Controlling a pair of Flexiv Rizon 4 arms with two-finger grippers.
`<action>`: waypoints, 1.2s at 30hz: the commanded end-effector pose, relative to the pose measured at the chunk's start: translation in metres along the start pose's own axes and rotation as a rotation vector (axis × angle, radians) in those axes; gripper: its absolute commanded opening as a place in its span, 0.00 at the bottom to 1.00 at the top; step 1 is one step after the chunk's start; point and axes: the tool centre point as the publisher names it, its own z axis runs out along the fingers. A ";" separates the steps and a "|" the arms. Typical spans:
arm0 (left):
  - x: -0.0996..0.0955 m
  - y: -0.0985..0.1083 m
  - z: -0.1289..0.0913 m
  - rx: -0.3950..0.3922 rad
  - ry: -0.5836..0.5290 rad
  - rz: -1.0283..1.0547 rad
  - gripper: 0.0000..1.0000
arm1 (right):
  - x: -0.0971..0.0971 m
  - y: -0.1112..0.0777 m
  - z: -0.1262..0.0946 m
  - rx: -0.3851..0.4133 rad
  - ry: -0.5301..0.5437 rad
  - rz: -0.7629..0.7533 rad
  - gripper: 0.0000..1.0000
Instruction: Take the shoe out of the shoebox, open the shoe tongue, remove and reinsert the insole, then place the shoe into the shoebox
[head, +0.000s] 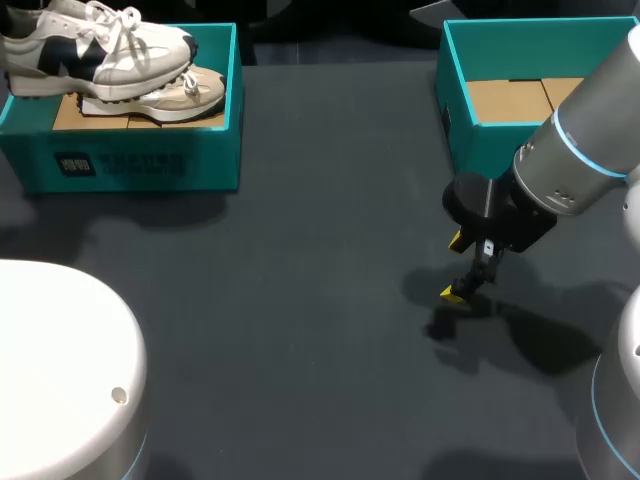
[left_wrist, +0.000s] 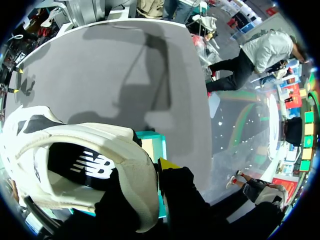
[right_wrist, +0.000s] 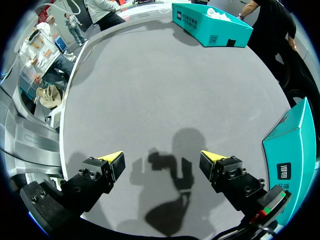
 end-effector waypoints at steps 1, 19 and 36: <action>-0.013 -0.038 -0.008 -0.050 -0.004 0.011 0.00 | 0.002 -0.001 0.001 0.000 -0.003 0.000 1.00; -0.042 -0.084 -0.018 -0.041 -0.002 0.033 0.00 | 0.002 -0.001 0.001 0.000 -0.003 0.000 1.00; -0.088 -0.152 -0.012 -0.022 0.035 0.104 0.00 | 0.002 -0.001 0.001 0.000 -0.003 0.000 1.00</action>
